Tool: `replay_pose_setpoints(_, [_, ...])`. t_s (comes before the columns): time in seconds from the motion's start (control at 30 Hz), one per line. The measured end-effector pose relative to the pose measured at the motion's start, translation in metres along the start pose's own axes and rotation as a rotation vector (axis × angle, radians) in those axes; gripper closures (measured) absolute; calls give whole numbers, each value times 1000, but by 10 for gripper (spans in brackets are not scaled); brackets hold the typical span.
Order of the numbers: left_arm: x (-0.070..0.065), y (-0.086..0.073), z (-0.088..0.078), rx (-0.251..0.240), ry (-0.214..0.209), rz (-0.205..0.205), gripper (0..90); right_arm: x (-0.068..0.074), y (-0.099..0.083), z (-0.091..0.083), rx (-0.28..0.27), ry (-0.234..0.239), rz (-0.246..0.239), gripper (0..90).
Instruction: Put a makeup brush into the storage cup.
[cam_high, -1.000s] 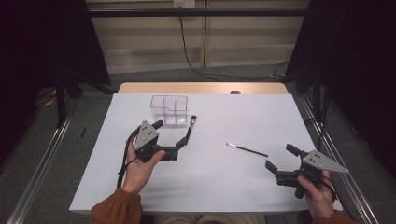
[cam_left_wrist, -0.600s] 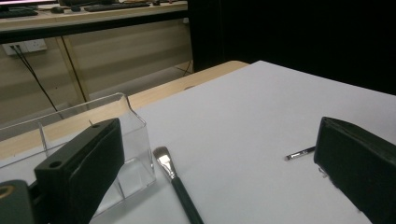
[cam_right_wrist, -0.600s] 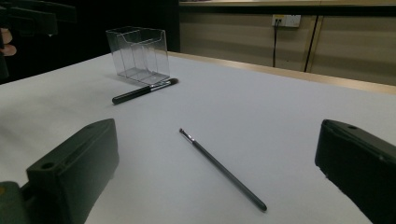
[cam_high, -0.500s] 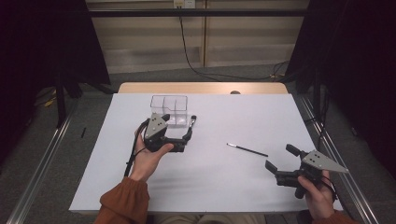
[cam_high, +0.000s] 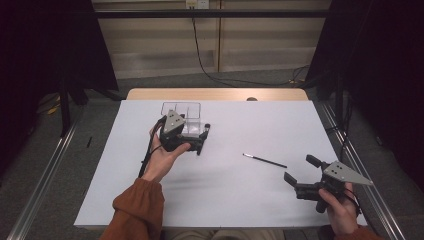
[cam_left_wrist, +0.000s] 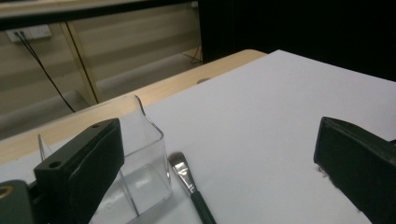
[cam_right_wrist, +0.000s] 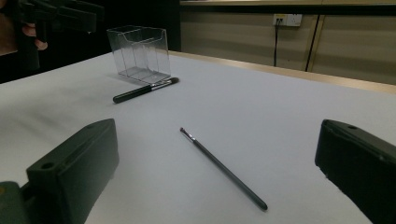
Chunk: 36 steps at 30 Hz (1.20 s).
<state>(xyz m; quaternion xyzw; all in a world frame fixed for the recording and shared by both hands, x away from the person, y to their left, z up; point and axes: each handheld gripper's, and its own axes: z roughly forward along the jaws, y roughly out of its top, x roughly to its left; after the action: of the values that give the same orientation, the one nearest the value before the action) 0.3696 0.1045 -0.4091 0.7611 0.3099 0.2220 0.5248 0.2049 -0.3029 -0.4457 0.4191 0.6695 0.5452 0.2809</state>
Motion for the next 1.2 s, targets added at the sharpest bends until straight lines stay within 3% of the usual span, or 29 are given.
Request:
replay_pose_setpoints(0.17, [-2, 0, 4, 70, -3, -8, 28, 0, 0, 0, -2, 5, -2, 0])
replay_pose_setpoints(0.37, [1, 5, 9, 155, -4, -50, 21, 0, 0, 0, 0, 4, -3, 0])
replay_pose_setpoints(0.47, [1, 9, 13, 211, -3, -24, 20, 0, 0, 0, -1, 3, -1, 0])
replay_pose_setpoints(0.6, [3, 12, 16, 241, -9, -60, 20, 0, 0, 0, 0, 5, -5, 0])
replay_pose_setpoints(0.8, [4, 18, 21, 323, -42, -80, 20, 0, 0, 0, 2, 5, -5, 0])
replay_pose_setpoints(0.93, [6, 23, 26, 427, -75, -105, 39, 0, 0, 0, 3, 6, -4, 0])
replay_pose_setpoints(1.0, [7, 23, 28, 438, -73, -115, 39, 0, 0, 1, 2, 9, -3, 0])
replay_pose_setpoints(1.13, [10, 27, 36, 518, -64, -143, 40, 1, 0, 1, 4, 12, -1, 0])
replay_pose_setpoints(1.2, [11, 27, 40, 541, -49, -137, 40, 1, 0, 1, 5, 12, -3, 0])
